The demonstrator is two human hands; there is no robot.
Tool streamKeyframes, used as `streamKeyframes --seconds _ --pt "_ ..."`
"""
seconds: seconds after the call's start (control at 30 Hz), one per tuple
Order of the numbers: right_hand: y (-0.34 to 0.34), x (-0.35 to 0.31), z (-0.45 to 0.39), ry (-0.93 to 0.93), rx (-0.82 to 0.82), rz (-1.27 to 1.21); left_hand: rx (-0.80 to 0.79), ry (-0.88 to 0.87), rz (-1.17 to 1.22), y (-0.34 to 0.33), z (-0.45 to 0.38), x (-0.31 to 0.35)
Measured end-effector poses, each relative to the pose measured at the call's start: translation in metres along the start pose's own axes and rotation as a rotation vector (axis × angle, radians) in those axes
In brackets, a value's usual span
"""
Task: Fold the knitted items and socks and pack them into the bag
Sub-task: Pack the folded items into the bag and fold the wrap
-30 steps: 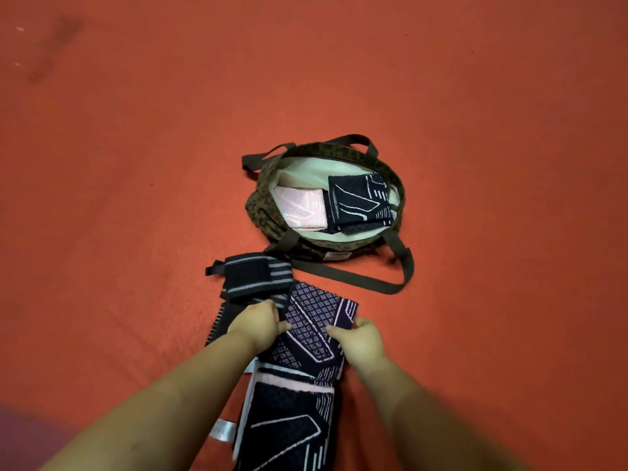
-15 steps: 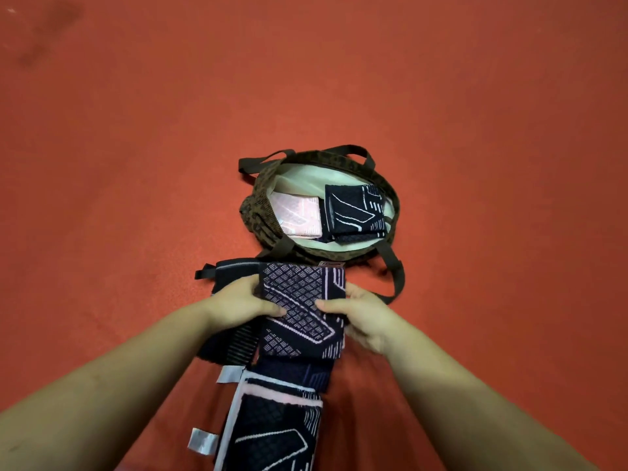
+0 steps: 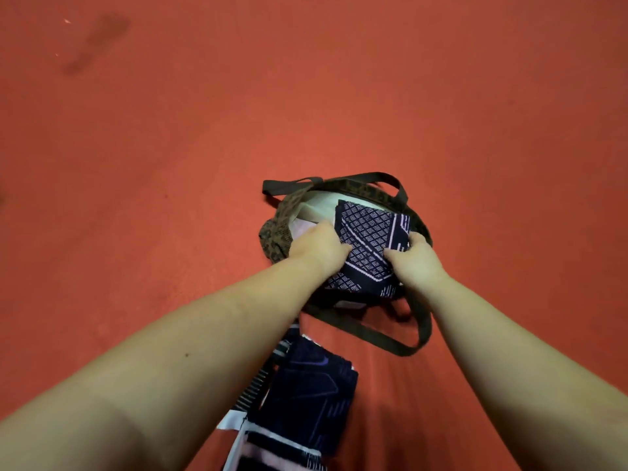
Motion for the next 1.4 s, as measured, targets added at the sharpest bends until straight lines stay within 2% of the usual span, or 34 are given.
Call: streamKeyframes --seconds 0.1,0.23,0.4,0.47,0.6,0.7,0.77,0.8,0.9,1.03,1.1,1.13,1.2,1.23,1.27,1.3,1.37,1.4 --pt "-0.006 -0.013 -0.016 0.03 0.055 0.059 0.058 0.083 -0.285 0.01 -0.024 0.005" --pt "-0.033 -0.019 -0.036 0.045 0.023 0.082 0.046 0.113 -0.516 0.022 -0.039 -0.009" --pt "-0.068 -0.017 -0.057 0.035 -0.03 0.118 0.052 0.059 -0.597 0.024 -0.049 -0.039" --pt "-0.074 -0.017 -0.059 0.057 -0.001 0.222 0.047 0.044 -0.574 0.02 -0.051 -0.048" --pt "-0.08 -0.011 -0.053 0.204 0.079 0.575 0.085 -0.15 -0.527 0.012 -0.046 -0.065" --pt "-0.092 -0.002 -0.052 0.417 0.095 0.851 0.184 -0.398 -0.772 0.012 -0.039 -0.065" --pt "-0.097 0.003 -0.056 0.457 0.029 0.98 0.017 -0.386 -1.034 0.005 -0.042 -0.067" --pt "-0.099 0.005 -0.058 0.446 -0.045 1.038 -0.086 -0.326 -1.114 0.002 -0.046 -0.071" --pt "-0.105 0.012 -0.062 0.405 -0.201 1.109 -0.244 -0.194 -1.196 -0.001 -0.056 -0.077" --pt "-0.108 0.01 -0.066 0.312 -0.273 1.177 -0.307 -0.117 -1.147 -0.008 -0.058 -0.083" --pt "-0.105 0.004 -0.069 0.248 -0.344 1.22 -0.261 -0.165 -1.138 -0.004 -0.057 -0.08" --pt "-0.102 -0.001 -0.069 0.231 -0.363 1.227 -0.175 -0.261 -1.085 -0.002 -0.056 -0.076" --pt "-0.098 -0.012 -0.07 0.242 -0.344 1.179 0.213 -0.518 -0.867 0.011 -0.048 -0.065" --pt "-0.097 -0.018 -0.068 0.267 -0.309 1.129 0.42 -0.533 -0.709 0.022 -0.043 -0.064" --pt "-0.096 -0.023 -0.067 0.296 -0.27 1.066 0.543 -0.437 -0.495 0.033 -0.041 -0.066" --pt "-0.096 -0.027 -0.065 0.319 -0.244 1.002 0.529 -0.251 -0.264 0.043 -0.043 -0.071" --pt "-0.103 -0.033 -0.063 0.34 -0.269 0.908 0.325 0.094 0.077 0.048 -0.058 -0.08" --pt "-0.108 -0.034 -0.063 0.335 -0.309 0.875 0.197 0.182 0.158 0.046 -0.067 -0.083"
Point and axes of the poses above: each hand's wrist, its own z-axis away from the middle knuckle, its own y-axis out of the back of the hand, x = y × z, the point moved 4 cm from there along -z, towards the middle knuckle, and after that the axes turned 10 degrees about -x, right-handed, at the moved point
